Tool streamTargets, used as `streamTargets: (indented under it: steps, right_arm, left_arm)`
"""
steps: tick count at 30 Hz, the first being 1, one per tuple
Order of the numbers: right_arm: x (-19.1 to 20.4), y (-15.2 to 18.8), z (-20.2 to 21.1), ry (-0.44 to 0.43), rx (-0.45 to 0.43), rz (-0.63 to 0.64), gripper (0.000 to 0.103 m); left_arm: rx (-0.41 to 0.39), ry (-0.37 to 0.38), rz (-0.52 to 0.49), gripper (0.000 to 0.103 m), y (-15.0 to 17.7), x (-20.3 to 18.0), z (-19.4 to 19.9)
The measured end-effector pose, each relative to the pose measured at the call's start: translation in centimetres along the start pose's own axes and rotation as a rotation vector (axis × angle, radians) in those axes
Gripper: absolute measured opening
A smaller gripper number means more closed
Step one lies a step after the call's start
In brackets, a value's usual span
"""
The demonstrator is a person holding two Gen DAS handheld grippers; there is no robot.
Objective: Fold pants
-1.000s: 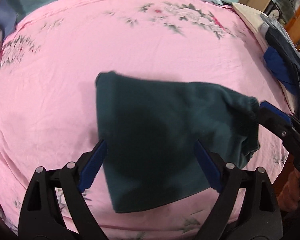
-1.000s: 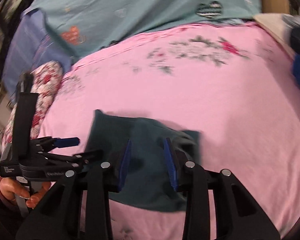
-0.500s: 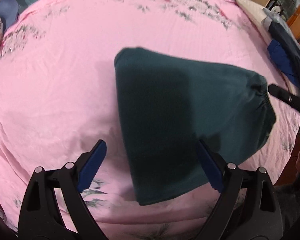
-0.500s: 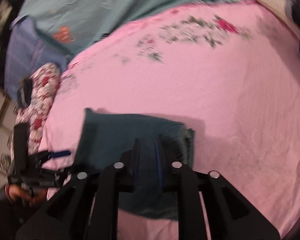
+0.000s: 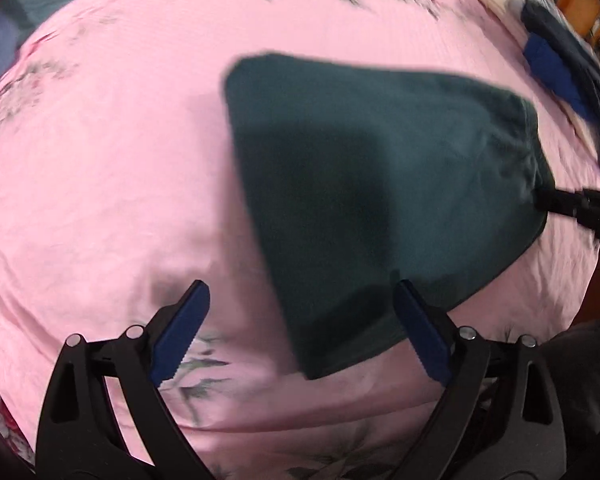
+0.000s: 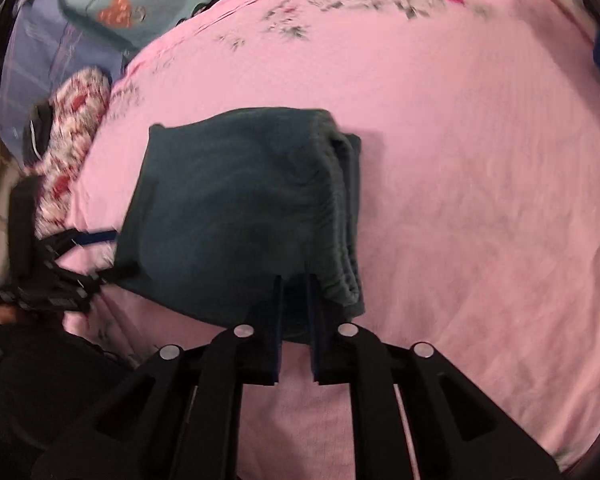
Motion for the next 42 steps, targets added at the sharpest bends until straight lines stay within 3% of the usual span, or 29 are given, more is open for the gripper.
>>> streamTargets:
  steps: [2,8,14,20,27,30,33,42]
  right_arm:
    - [2.5,-0.4,0.5,0.04,-0.023,0.122,0.03]
    - [10.6,-0.9,-1.6,0.004,0.0,0.396,0.031]
    - [17.5,-1.7,-3.7,-0.053,-0.023,0.556,0.041]
    - [21.0,-0.9,-6.7,-0.066,0.059,0.65,0.046]
    - [21.0,-0.3,-9.1,-0.007,0.129,0.646,0.052]
    - [21.4,-0.2,-9.3,-0.009,0.134,0.646,0.062]
    - [21.6,-0.3,-9.7,0.039,0.131,0.669,0.063]
    - [21.8,-0.6,-9.9,0.085,0.115,0.569,0.063]
  left_arm:
    - [-0.023,0.005,0.071,0.094,0.0,2.0,1.0]
    - [-0.045,-0.078,0.271,0.094,1.2,8.3,2.0]
    - [-0.06,-0.065,0.399,0.094,2.1,11.3,3.0]
    - [-0.046,-0.043,0.454,0.094,5.0,11.8,2.9]
    - [-0.042,-0.005,0.487,0.094,5.9,12.4,2.5]
    - [-0.05,0.01,0.473,0.095,5.8,12.7,2.6]
    - [-0.055,0.034,0.46,0.095,5.4,12.9,2.6]
    - [-0.055,0.098,0.385,0.095,3.5,13.4,1.9]
Point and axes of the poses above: each gripper's, at about its wrist camera, not at the fingertips, and z roughly against the way its jaws point, x to its left, y to its underside, the point moved 5 cm from there along -z, roughly the way its jaws point, and after that the axes turned 1 degree about -x, right-handed, at the moved point
